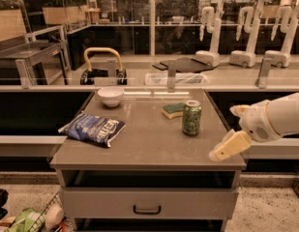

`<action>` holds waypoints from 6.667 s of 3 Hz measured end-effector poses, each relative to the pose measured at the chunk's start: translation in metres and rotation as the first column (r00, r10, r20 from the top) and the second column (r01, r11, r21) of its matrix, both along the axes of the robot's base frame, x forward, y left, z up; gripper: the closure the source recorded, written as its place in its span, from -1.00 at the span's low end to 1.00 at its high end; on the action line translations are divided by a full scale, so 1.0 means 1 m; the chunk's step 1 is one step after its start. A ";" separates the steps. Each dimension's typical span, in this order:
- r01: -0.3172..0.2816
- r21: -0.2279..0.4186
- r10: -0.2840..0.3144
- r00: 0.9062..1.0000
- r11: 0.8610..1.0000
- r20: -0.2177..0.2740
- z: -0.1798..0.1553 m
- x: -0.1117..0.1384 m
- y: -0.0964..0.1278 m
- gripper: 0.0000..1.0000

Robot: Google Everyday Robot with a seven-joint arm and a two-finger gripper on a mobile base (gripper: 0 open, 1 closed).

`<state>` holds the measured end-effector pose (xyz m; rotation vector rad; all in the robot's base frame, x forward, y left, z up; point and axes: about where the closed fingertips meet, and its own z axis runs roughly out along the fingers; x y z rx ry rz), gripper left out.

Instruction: Place green can into bottom drawer

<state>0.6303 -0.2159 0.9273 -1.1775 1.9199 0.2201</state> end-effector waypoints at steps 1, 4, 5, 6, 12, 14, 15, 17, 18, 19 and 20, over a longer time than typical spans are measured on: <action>0.022 0.136 -0.032 0.997 0.990 0.074 -0.007 0.043 0.001 -1.00; 0.091 0.414 -0.160 0.978 0.906 0.134 -0.019 0.142 0.007 -1.00; 0.073 0.464 -0.159 0.976 0.883 0.150 -0.020 0.165 0.017 -1.00; 0.045 0.492 -0.148 0.974 0.870 0.173 -0.018 0.185 0.026 -1.00; 0.005 0.395 -0.071 0.986 0.918 0.152 0.020 0.080 0.010 1.00; 0.008 0.287 -0.060 0.983 0.958 0.173 0.052 -0.069 0.008 1.00; -0.021 0.211 -0.021 0.981 0.977 0.193 0.008 -0.107 0.031 1.00; -0.062 0.148 0.036 0.984 0.987 0.172 -0.068 -0.134 0.065 1.00; -0.065 0.196 0.033 0.986 0.978 0.160 -0.083 -0.129 0.073 1.00; -0.072 0.278 0.036 0.991 0.958 0.133 -0.138 -0.129 0.087 1.00; -0.113 0.339 0.073 0.989 0.934 0.130 -0.206 -0.135 0.109 1.00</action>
Offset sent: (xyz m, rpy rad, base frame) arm 0.1365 -0.0111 -0.0152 0.3789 -0.2145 -0.1334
